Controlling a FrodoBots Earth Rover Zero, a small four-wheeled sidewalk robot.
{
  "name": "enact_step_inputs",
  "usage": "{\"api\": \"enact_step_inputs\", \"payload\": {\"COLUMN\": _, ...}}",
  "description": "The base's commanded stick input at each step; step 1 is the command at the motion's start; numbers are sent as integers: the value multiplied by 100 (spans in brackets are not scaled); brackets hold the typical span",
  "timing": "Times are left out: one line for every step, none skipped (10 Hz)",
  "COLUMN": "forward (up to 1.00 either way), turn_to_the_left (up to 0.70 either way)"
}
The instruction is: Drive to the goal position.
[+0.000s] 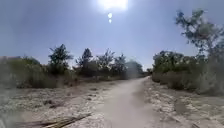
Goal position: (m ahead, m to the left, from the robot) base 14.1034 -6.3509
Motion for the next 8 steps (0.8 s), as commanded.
{"api": "enact_step_inputs", "payload": {"forward": 70, "turn_to_the_left": -14}}
{"api": "enact_step_inputs", "payload": {"forward": 70, "turn_to_the_left": -14}}
{"api": "enact_step_inputs", "payload": {"forward": 70, "turn_to_the_left": -14}}
{"api": "enact_step_inputs", "payload": {"forward": 70, "turn_to_the_left": -11}}
{"api": "enact_step_inputs", "payload": {"forward": 70, "turn_to_the_left": 0}}
{"api": "enact_step_inputs", "payload": {"forward": 70, "turn_to_the_left": 0}}
{"api": "enact_step_inputs", "payload": {"forward": 70, "turn_to_the_left": 0}}
{"api": "enact_step_inputs", "payload": {"forward": 70, "turn_to_the_left": 0}}
